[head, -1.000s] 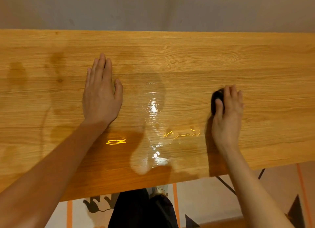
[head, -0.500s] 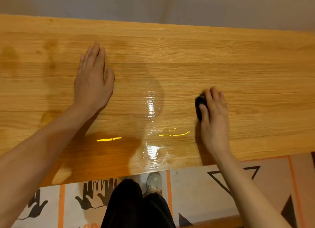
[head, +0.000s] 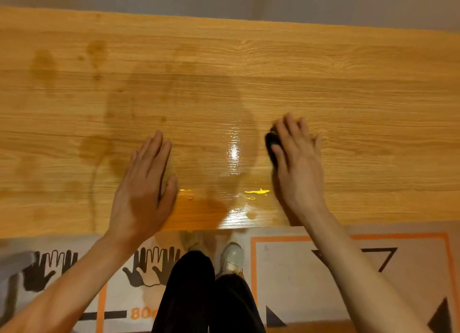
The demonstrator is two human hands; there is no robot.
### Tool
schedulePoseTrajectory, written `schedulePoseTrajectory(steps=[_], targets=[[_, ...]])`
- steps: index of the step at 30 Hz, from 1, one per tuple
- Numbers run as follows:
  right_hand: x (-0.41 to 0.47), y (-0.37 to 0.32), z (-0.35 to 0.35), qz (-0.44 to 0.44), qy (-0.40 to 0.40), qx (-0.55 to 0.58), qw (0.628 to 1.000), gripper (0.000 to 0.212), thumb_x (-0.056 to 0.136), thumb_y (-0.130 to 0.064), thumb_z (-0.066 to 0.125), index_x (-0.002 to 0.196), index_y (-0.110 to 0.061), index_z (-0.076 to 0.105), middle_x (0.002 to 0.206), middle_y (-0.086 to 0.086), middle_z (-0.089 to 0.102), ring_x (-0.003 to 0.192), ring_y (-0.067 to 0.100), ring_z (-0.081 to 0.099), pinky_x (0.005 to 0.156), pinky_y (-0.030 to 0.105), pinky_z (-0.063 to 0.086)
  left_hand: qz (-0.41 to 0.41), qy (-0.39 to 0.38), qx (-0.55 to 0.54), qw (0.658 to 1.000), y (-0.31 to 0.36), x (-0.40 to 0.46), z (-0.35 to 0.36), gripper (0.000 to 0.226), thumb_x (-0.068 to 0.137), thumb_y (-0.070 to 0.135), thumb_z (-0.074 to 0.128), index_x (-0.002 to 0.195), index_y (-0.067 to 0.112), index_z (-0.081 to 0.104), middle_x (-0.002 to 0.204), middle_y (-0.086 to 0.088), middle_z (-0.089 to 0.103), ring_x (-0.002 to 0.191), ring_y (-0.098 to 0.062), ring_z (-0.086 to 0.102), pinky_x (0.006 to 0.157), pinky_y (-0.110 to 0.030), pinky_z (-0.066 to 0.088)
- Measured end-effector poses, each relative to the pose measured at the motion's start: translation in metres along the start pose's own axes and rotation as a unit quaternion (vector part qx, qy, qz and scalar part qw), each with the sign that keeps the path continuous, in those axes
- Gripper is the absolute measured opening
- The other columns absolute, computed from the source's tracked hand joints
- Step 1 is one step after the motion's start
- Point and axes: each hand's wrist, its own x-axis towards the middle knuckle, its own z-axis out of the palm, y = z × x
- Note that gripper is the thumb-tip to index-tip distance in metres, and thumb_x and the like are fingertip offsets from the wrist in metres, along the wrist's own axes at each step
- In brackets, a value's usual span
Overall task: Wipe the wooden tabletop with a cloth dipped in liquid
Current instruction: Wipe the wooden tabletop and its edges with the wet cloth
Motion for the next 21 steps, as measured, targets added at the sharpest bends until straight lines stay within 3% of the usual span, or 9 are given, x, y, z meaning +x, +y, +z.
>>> schedulePoseTrajectory(steps=[3,5,10,12,14,18,21], targets=[[-0.003,0.034,-0.021,0.128,0.047,0.047,0.989,0.044,0.104,-0.020,0.035,0.148,-0.014,0.033,0.159,0.006,0.021,0.149,0.024,0.006,0.121,0.046,0.000,-0.009,-0.001,0.007,1.000,0.000,0.001,0.001,0.060,0.103,0.031,0.037,0.158,0.008,0.028,0.168,-0.006,0.018,0.157,-0.018,0.011,0.127,-0.031,0.005],[-0.005,0.012,-0.006,0.151,0.078,0.043,0.984,0.044,0.104,-0.019,0.032,0.147,-0.011,0.035,0.158,0.009,0.023,0.148,0.028,0.010,0.120,0.047,0.004,-0.024,-0.004,0.002,1.000,0.000,0.003,0.001,0.061,0.103,0.033,0.036,0.158,0.010,0.026,0.168,-0.002,0.015,0.157,-0.014,0.007,0.126,-0.026,0.000],[-0.030,-0.091,0.056,-0.050,0.009,0.017,0.999,0.042,0.100,-0.014,0.043,0.142,-0.010,0.042,0.154,0.012,0.033,0.145,0.033,0.021,0.119,0.048,0.016,-0.022,0.007,-0.008,1.000,-0.001,0.003,0.001,0.060,0.103,0.033,0.037,0.158,0.010,0.028,0.168,-0.002,0.016,0.156,-0.013,0.008,0.127,-0.029,0.004],[-0.033,-0.087,0.053,-0.141,-0.042,0.007,0.989,0.044,0.101,-0.019,0.041,0.144,-0.011,0.040,0.155,0.010,0.031,0.146,0.030,0.020,0.118,0.049,0.012,-0.015,0.011,-0.013,1.000,-0.003,0.001,0.002,0.059,0.104,0.032,0.039,0.158,0.010,0.029,0.168,-0.002,0.017,0.156,-0.015,0.010,0.127,-0.034,0.007],[-0.027,-0.049,0.033,-0.162,-0.046,-0.067,0.983,0.046,0.101,-0.023,0.037,0.146,-0.014,0.037,0.156,0.007,0.029,0.146,0.028,0.019,0.118,0.051,0.007,-0.012,0.014,-0.020,1.000,-0.004,0.000,0.004,0.059,0.104,0.031,0.040,0.158,0.012,0.028,0.168,-0.002,0.018,0.156,-0.016,0.012,0.127,-0.034,0.008],[-0.027,0.030,-0.014,0.067,0.030,0.018,0.997,0.046,0.102,-0.019,0.035,0.148,-0.013,0.035,0.158,0.006,0.024,0.148,0.026,0.011,0.119,0.054,0.005,-0.019,0.022,-0.020,0.999,-0.006,0.000,0.005,0.059,0.103,0.031,0.043,0.158,0.012,0.029,0.168,-0.002,0.020,0.156,-0.017,0.014,0.127,-0.032,0.008],[-0.033,0.002,0.007,0.124,0.083,0.025,0.989,0.047,0.100,-0.015,0.033,0.146,-0.008,0.036,0.157,0.012,0.025,0.147,0.031,0.014,0.119,0.050,0.010,-0.015,0.024,-0.020,0.999,-0.007,0.002,0.006,0.059,0.103,0.031,0.042,0.157,0.011,0.030,0.167,-0.002,0.021,0.156,-0.017,0.015,0.127,-0.033,0.008]])
